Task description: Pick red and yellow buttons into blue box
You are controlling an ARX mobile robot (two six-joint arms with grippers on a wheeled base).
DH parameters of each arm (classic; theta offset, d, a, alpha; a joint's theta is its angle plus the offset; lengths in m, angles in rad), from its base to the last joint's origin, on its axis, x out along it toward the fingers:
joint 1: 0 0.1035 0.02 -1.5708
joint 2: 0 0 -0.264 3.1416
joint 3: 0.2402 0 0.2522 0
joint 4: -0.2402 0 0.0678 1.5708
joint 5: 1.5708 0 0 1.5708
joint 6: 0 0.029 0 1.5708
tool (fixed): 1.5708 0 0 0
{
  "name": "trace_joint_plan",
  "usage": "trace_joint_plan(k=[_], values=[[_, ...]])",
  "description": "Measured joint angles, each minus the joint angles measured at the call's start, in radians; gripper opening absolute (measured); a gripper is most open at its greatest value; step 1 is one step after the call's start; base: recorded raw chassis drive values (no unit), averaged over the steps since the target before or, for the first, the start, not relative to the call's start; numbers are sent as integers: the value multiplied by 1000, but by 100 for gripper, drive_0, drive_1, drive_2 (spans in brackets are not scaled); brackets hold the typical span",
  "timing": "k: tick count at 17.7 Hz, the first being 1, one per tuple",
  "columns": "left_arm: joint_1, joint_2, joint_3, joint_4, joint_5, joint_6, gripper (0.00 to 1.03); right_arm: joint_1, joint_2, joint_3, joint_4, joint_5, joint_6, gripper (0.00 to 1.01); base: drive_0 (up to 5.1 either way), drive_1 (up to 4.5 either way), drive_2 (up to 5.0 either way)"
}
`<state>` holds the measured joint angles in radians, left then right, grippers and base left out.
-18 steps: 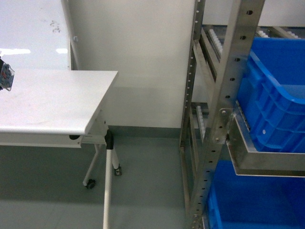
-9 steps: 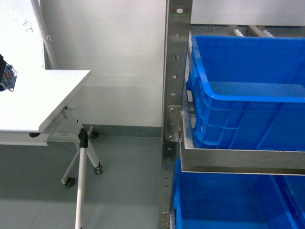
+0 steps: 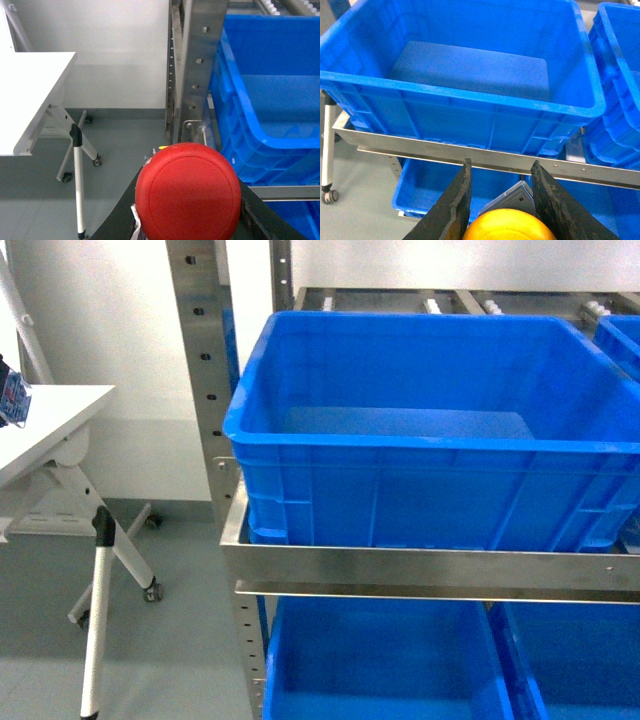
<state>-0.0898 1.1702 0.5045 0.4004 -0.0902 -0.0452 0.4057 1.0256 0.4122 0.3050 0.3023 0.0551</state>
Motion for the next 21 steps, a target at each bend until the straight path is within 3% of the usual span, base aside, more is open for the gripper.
trace_joint_plan(k=[21], values=[[0,1,0,-2,-2,0,31,0,0,0,-2,0,0,32,497,-239,-239]])
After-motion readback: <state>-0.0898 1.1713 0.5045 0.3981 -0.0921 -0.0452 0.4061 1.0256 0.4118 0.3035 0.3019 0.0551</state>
